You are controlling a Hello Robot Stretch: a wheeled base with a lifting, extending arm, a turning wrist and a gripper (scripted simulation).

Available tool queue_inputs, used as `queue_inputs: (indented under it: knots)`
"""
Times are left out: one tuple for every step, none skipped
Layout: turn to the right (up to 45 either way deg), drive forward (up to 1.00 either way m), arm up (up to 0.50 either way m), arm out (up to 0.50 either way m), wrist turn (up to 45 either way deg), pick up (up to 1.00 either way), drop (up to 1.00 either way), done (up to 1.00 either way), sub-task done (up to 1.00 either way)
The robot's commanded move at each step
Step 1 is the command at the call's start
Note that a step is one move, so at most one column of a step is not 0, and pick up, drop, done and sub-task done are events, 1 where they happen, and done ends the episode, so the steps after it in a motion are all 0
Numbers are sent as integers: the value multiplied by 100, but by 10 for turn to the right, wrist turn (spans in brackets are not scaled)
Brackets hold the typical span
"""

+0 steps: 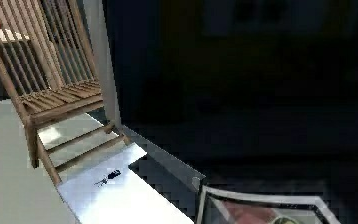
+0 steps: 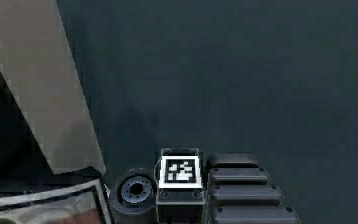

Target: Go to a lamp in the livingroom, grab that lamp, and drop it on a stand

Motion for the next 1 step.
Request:
queue_inputs:
  knots:
    - [180,0,0,0,0,0,0,0,0]
